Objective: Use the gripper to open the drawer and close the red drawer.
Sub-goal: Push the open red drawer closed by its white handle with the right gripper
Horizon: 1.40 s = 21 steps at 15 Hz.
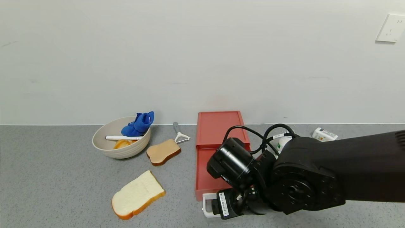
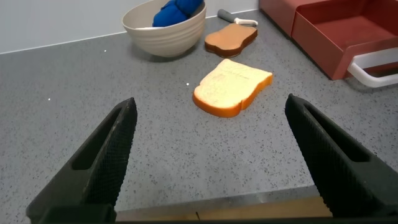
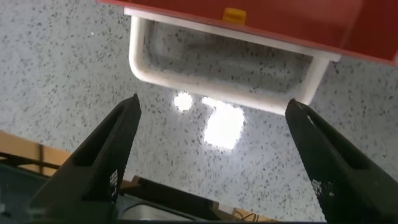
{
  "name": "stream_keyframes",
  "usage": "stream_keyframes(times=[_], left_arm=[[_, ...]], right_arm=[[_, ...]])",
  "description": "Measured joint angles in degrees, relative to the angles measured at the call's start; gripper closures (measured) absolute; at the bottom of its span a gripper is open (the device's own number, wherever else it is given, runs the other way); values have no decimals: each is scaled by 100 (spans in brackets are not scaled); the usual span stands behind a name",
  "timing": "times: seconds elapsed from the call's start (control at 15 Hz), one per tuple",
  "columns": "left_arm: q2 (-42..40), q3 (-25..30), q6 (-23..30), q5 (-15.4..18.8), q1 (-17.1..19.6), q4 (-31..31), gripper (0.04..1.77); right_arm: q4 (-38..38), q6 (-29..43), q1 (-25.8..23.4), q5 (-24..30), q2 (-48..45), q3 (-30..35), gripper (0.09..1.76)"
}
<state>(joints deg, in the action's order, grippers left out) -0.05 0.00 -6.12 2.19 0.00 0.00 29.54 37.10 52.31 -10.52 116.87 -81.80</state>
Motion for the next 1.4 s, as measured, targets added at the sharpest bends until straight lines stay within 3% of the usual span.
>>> stream_keyframes(times=[0.53,0.87,1.2,1.4], left_arm=[[0,0,0,0,0,0,9],[0,0,0,0,0,0,9],[0,0,-2,1,0,5,9],[0,0,-7,1,0,10,9]], right_arm=[[138,177,44,-260,675,-599,14],[177,-439,212,-257,708,-631,14],[382,-1506,343,-218,610,-539,14],[486,-1620,496,-227,575,-511,14]])
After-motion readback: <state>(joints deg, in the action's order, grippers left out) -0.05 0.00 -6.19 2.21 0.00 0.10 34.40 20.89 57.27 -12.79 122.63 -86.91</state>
